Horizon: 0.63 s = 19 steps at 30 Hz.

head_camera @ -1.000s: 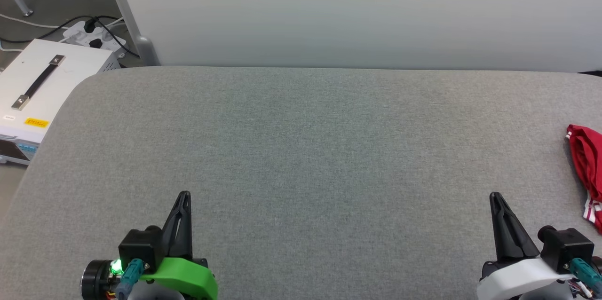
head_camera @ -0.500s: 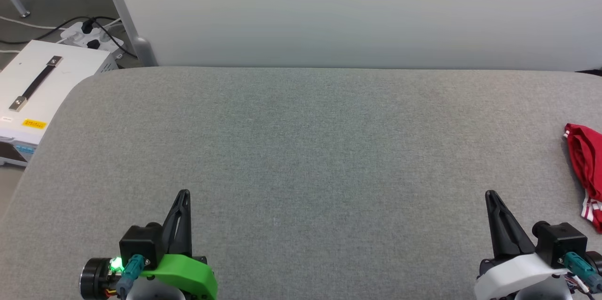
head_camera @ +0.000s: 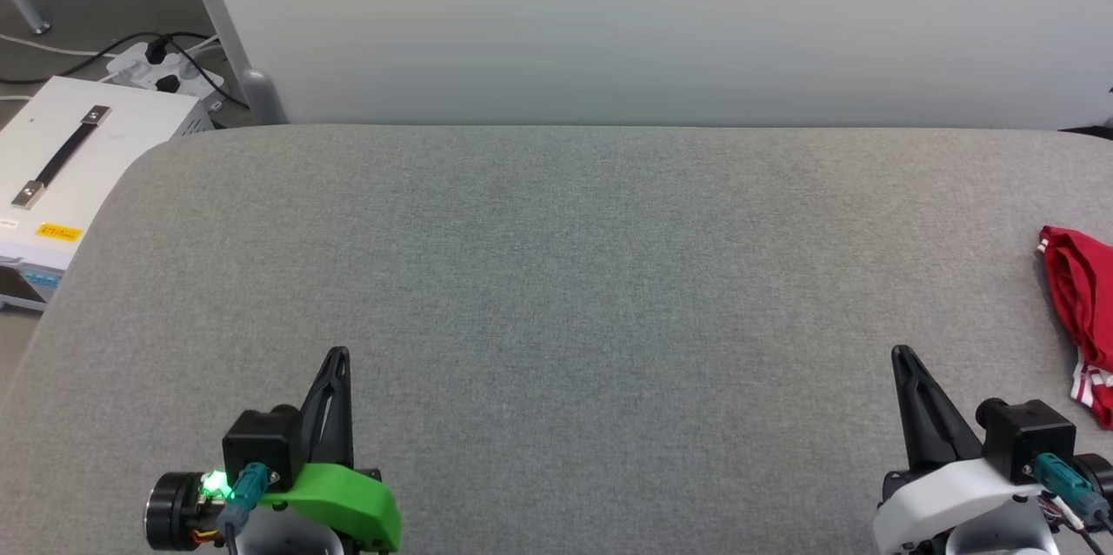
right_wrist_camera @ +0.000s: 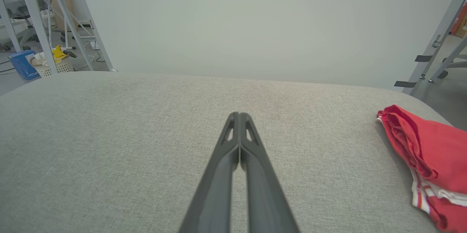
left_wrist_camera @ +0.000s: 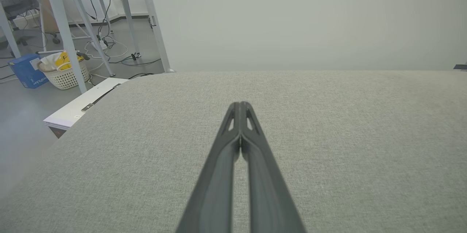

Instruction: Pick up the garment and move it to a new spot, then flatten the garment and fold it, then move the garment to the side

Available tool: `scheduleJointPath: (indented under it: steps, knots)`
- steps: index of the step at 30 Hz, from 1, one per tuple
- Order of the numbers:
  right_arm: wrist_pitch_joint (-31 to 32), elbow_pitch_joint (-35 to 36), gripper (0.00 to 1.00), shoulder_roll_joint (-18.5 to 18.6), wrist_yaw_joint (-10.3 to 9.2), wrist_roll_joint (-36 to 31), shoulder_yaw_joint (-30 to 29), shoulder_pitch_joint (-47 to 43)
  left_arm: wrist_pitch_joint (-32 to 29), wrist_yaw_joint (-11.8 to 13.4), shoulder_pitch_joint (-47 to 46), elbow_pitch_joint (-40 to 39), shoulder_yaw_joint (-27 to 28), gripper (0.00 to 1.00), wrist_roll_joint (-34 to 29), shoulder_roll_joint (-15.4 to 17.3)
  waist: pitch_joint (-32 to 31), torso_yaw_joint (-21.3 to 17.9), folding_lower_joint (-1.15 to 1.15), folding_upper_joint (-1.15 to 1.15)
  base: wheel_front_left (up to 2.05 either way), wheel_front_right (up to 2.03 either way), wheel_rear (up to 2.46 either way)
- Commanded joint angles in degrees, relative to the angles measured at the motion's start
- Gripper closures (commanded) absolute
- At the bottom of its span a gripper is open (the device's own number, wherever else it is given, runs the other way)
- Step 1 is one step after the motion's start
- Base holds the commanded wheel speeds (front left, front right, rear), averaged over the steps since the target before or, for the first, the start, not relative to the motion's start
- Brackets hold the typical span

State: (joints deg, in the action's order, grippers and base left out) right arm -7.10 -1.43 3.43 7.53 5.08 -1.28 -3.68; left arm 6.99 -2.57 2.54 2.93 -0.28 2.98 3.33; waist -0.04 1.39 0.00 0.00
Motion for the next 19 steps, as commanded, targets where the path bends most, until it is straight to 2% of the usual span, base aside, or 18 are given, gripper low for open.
scheduleJointPath:
  steps: [1,19]
  knots:
    - [0.4,0.5,1.0,-0.2,-0.02,-0.7,0.2,1.0,-0.4,0.5,-1.1,-0.3,0.1,1.0,-0.4,-0.2,0.0,0.0,0.0,0.0,0.0,0.0,0.0]
    - [2.5,0.8,1.0,-0.3,-0.03,-2.1,0.5,1.8,-2.5,1.1,-1.6,-1.1,0.1,1.0,-1.2,-0.3,0.0,-0.5,0.0,0.0,0.0,0.0,0.0]
